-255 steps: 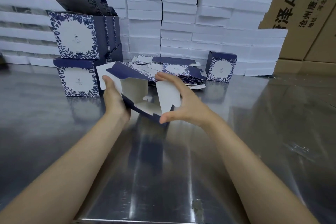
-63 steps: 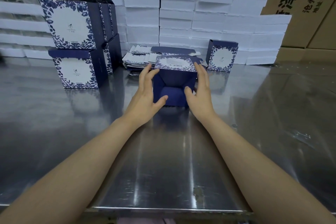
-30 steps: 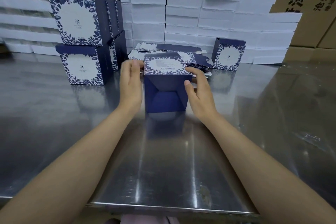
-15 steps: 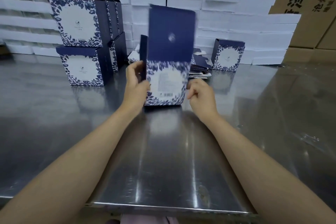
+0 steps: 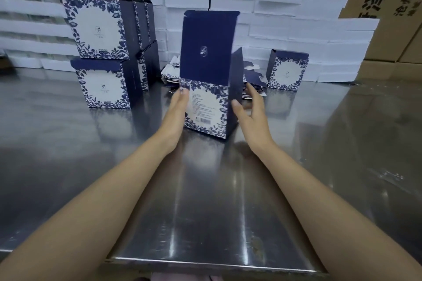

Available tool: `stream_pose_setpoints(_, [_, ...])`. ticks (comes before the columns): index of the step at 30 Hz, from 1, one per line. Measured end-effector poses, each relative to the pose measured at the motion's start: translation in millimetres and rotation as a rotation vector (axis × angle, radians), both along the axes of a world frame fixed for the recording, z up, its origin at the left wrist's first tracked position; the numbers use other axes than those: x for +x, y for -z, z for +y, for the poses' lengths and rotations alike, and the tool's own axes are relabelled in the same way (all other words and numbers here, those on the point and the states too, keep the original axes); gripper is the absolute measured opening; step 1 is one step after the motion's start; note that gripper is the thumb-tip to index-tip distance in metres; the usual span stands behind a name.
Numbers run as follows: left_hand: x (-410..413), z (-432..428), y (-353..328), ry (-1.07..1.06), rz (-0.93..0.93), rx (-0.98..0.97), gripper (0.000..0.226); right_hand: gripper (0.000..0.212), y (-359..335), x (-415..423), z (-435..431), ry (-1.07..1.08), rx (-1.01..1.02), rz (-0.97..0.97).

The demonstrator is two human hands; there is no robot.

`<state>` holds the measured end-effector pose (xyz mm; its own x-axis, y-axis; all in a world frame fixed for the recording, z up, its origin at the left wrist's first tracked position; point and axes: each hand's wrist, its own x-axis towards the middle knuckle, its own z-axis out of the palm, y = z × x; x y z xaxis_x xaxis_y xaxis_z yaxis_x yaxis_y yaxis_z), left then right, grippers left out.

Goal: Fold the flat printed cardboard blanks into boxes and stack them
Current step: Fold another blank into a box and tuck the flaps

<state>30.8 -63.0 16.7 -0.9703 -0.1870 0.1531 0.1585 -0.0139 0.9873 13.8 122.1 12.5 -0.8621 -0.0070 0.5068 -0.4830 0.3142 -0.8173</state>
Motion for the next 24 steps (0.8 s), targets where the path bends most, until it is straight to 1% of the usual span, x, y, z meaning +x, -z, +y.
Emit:
stream_pose_setpoints(1, [-0.7, 0.6, -0.5, -0.083, 0.021, 0.001, 0.057, 0.073, -0.3, -0.1, 1.0, 0.022, 0.014, 0.023])
stream_pose_setpoints(3, [1.2, -1.9, -0.4, -0.325, 0.032, -0.113, 0.057, 0.096, 1.0, -1.0, 2.5, 0.027, 0.051, 0.025])
stream_pose_setpoints(4, [2.5, -5.5, 0.4, -0.43, 0.028, -0.174, 0.053, 0.102, 1.9, -0.3, 1.6, -0.001, 0.057, -0.005])
stream_pose_setpoints(5, [2.6, -8.7, 0.7, -0.479, 0.023, -0.203, 0.047, 0.102, 2.5, 0.7, -0.2, -0.045, 0.041, -0.05])
stream_pose_setpoints(6, [0.8, -12.1, 1.0, -0.481, 0.014, -0.198, 0.042, 0.095, 2.3, 1.5, -1.7, -0.095, -0.008, -0.095])
stream_pose_setpoints(7, [-1.2, -14.9, 0.9, -0.439, 0.002, -0.146, 0.036, 0.08, 0.7, 2.8, -2.8, -0.143, -0.094, -0.136])
stream_pose_setpoints(9, [-1.6, -14.8, -4.1, -0.287, -0.044, 0.059, 0.028, 0.04, -5.8, 5.0, -1.7, -0.174, -0.307, -0.163])
stream_pose_setpoints(10, [-1.5, -13.7, -5.9, -0.24, -0.058, 0.133, 0.029, 0.028, -8.3, 5.9, 0.7, -0.143, -0.367, -0.135])
stream_pose_setpoints(11, [-2.0, -12.9, -7.2, -0.247, -0.057, 0.142, 0.03, 0.026, -9.2, 6.5, 3.3, -0.098, -0.385, -0.104])
stream_pose_setpoints(13, [-1.5, -14.8, -6.4, -0.404, -0.005, 0.037, 0.029, 0.024, -10.4, 7.5, 5.4, 0.017, -0.36, -0.055])
stream_pose_setpoints(14, [0.3, -16.8, -7.0, -0.475, 0.023, -0.008, 0.029, 0.018, -10.3, 7.3, 5.9, 0.073, -0.338, -0.031])
stream_pose_setpoints(15, [3.0, -18.2, -9.7, -0.501, 0.052, -0.031, 0.028, 0.012, -10.4, 6.8, 5.5, 0.106, -0.317, -0.018])
stream_pose_setpoints(16, [4.4, -19.9, -11.9, -0.51, 0.089, -0.067, 0.027, 0.015, -11.5, 6.9, 5.0, 0.11, -0.298, -0.023])
stream_pose_setpoints(17, [5.7, -20.8, -14.2, -0.513, 0.136, -0.141, 0.025, 0.025, -12.8, 6.5, 3.9, 0.089, -0.284, -0.042])
stream_pose_setpoints(19, [9.3, -18.0, -18.3, -0.506, 0.246, -0.318, 0.024, 0.051, -13.0, 4.5, 2.0, 0.026, -0.234, -0.099])
stream_pose_setpoints(20, [10.6, -15.3, -19.3, -0.485, 0.291, -0.365, 0.024, 0.064, -12.0, 3.8, 1.1, -0.016, -0.213, -0.128])
stream_pose_setpoints(22, [13.8, -7.7, -18.6, -0.419, 0.326, -0.406, 0.028, 0.082, -7.7, 2.4, 0.1, -0.078, -0.188, -0.16])
stream_pose_setpoints(24, [16.1, -2.1, -16.2, -0.338, 0.305, -0.413, 0.039, 0.09, -5.2, 2.5, -0.2, -0.07, -0.156, -0.124])
